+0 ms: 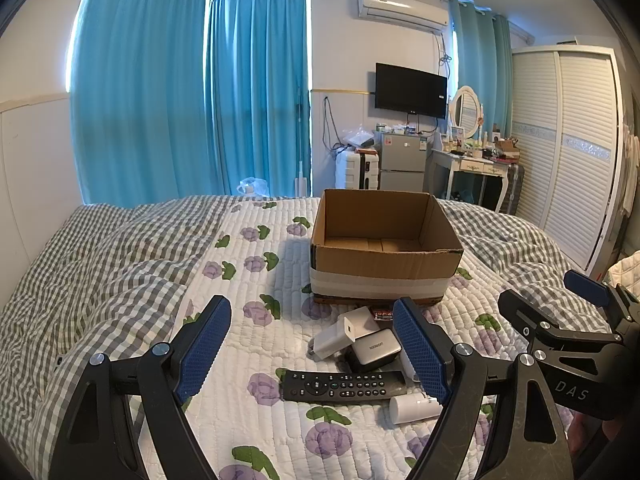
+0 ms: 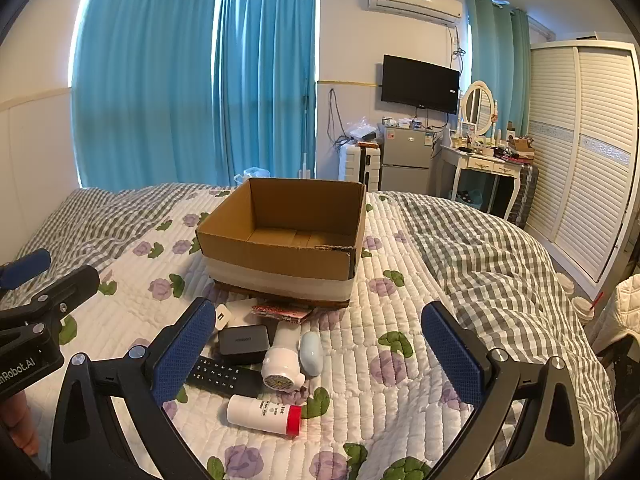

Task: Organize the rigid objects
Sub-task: 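Move both tools toward the items in front of the cardboard box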

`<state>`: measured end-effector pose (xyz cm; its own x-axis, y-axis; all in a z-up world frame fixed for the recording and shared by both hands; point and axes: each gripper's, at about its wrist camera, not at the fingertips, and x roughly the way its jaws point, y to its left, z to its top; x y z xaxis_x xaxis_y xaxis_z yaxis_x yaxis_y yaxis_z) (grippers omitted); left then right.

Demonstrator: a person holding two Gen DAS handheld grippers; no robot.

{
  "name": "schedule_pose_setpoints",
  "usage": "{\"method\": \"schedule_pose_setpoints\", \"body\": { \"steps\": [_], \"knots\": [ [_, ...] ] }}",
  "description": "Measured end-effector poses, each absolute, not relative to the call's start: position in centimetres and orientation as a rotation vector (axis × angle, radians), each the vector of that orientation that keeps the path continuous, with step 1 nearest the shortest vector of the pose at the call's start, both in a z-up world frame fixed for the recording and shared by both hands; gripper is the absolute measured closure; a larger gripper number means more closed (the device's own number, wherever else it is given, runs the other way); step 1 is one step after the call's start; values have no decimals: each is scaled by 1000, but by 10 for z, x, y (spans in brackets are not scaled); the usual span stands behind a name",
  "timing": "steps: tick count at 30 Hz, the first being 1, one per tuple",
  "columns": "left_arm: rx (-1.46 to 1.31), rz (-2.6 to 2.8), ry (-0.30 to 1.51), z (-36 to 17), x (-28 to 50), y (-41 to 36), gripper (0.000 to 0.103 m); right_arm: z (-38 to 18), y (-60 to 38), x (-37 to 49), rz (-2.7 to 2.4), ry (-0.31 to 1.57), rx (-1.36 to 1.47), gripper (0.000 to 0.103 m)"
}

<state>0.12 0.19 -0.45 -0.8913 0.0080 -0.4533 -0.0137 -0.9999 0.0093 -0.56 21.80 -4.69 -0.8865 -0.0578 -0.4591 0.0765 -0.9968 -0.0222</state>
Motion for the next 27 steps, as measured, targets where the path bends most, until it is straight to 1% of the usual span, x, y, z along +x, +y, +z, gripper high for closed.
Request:
{"method": "schedule_pose_setpoints", "body": {
  "steps": [27],
  "knots": [
    [-743, 3045, 19, -6, 2, 2, 17, -49, 212, -9, -2968, 79, 756, 0]
  ]
}}
